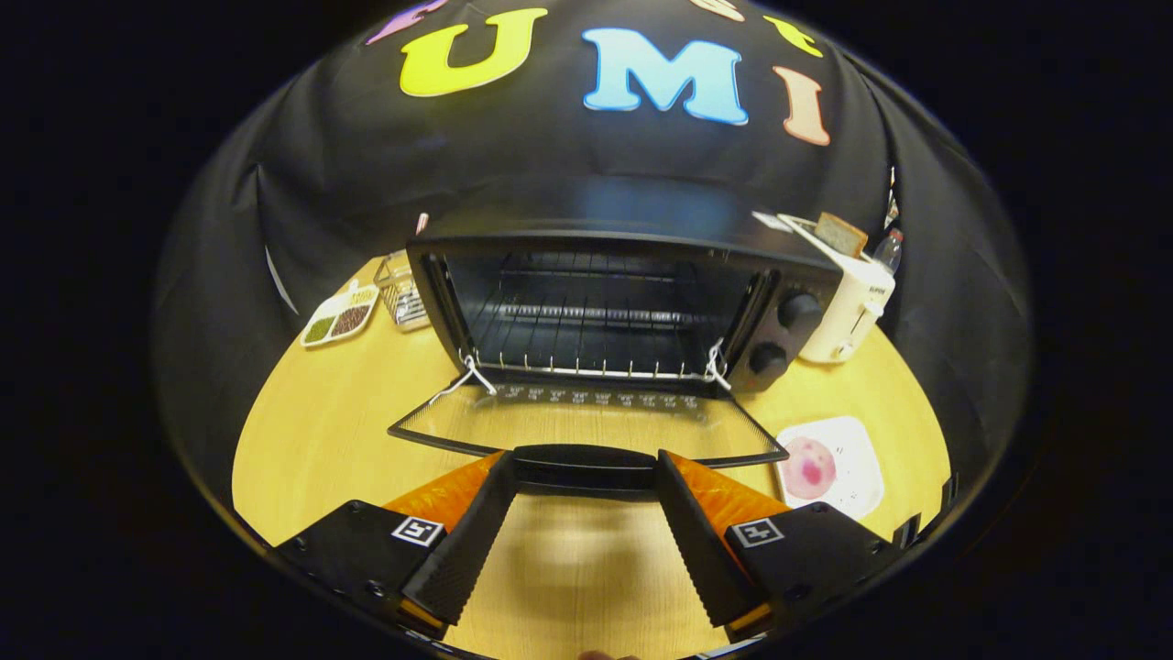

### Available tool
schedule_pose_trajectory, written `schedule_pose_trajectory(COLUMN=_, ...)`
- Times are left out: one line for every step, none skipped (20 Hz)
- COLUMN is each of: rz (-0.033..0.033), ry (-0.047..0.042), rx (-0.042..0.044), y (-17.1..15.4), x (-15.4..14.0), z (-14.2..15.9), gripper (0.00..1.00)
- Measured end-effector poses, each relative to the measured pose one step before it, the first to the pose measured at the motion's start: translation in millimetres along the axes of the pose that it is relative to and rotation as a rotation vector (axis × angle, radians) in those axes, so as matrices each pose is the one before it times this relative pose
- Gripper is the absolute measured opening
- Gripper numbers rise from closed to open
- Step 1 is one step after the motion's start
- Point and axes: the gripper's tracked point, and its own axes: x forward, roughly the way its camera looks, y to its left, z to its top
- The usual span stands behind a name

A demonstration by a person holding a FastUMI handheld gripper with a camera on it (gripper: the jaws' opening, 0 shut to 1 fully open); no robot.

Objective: Open the toaster oven, put the food inside, and close the toaster oven door.

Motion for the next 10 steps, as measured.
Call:
schedule_pose_trajectory(rz=0.00489, ry=0.0424, rx=0.00094, y=-1.94, x=7.13, z=-13.79, gripper=0.98)
schedule_pose_trajectory(rz=0.00051, ry=0.02898, rx=-0.00366, y=-3.75, x=3.22, z=-11.63, gripper=0.99)
schedule_pose_trajectory(rz=-0.00207, ry=0.01579, rx=-0.00509, y=-5.41, x=1.32, z=-8.06, gripper=0.98)
schedule_pose_trajectory(rz=-0.00226, ry=0.01073, rx=-0.00266, y=-5.02, x=-0.17, z=-6.31, gripper=0.98)
schedule_pose_trajectory(rz=0.00345, ry=0.00366, rx=0.00057, y=-3.88, x=-2.48, z=-3.31, gripper=0.98)
schedule_pose_trajectory(rz=0.00543, ry=0.00102, rx=0.00096, y=-3.26, x=-3.81, z=-2.7, gripper=0.98)
schedule_pose_trajectory(rz=0.00347, ry=-0.00178, rx=-0.0026, y=-5.28, x=-4.83, z=-0.17, gripper=0.98)
schedule_pose_trajectory(rz=0.00641, ry=-0.00362, rx=-0.00595, y=-5.39, x=-5.41, z=0.13, gripper=0.98)
schedule_pose_trajectory(rz=0.0035, ry=-0.00713, rx=-0.00909, y=-7.07, x=-5.87, z=2.16, gripper=0.98)
schedule_pose_trajectory(rz=0.00272, ry=-0.00997, rx=-0.01247, y=-8.44, x=-7.08, z=1.52, gripper=0.98)
